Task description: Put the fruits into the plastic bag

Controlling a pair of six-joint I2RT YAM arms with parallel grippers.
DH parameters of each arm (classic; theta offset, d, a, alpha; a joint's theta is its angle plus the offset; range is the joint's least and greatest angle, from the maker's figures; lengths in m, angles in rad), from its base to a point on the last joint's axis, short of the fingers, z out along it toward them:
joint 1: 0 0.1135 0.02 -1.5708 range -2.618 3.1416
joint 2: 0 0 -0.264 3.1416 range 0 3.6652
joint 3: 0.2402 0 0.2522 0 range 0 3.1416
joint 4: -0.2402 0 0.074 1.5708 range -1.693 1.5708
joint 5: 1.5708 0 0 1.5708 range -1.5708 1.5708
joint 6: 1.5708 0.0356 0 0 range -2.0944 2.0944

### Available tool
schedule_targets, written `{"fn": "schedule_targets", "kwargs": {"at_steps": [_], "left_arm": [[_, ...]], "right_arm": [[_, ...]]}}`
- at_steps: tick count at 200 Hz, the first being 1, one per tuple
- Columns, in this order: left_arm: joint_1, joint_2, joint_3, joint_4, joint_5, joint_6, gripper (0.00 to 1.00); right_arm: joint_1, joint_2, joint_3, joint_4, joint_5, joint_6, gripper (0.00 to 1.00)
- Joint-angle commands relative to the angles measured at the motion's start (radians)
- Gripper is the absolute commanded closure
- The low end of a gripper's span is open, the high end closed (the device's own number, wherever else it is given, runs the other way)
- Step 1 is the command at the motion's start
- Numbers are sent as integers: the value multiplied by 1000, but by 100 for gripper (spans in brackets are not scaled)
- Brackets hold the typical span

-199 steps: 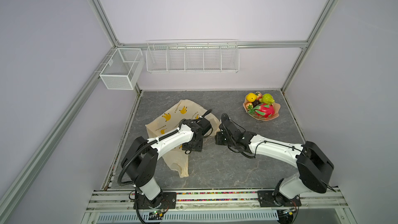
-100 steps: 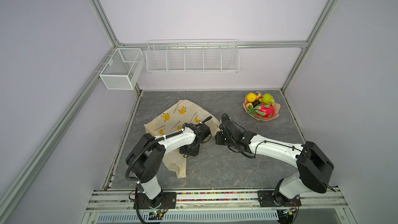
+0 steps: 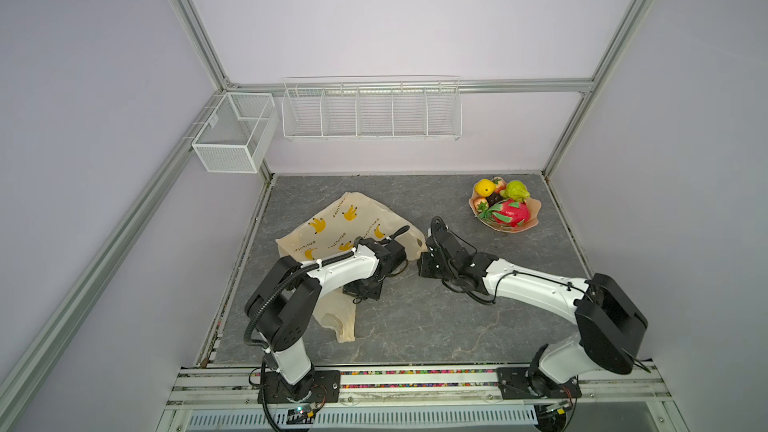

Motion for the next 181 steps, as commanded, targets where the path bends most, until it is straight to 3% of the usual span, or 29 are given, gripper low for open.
{"fn": "schedule_targets", "kwargs": {"at_steps": [1, 61, 102, 116, 134, 163, 181], "left_arm": [[-1, -22, 45, -60, -39, 1, 100], [33, -176, 171, -153, 30, 23, 100], [132, -308, 229, -161, 179, 68, 100], [142, -331, 254, -169, 203, 87, 100], [153, -344, 284, -170, 250, 99, 100], [194, -370, 289, -140, 337, 88, 100], [233, -394, 286, -118, 382, 84, 100]], "right_arm": [[-13, -39, -22, 18, -2, 18, 81], [-53, -70, -10, -7, -21, -19, 81], [-116, -35, 81, -59, -98, -95, 77], [-127, -31, 117, -88, -111, -125, 70], [-140, -49, 142, -129, -135, -138, 52], [-146, -134, 134, -187, -284, -122, 25], [-129, -206, 97, -206, -374, -58, 17]]}}
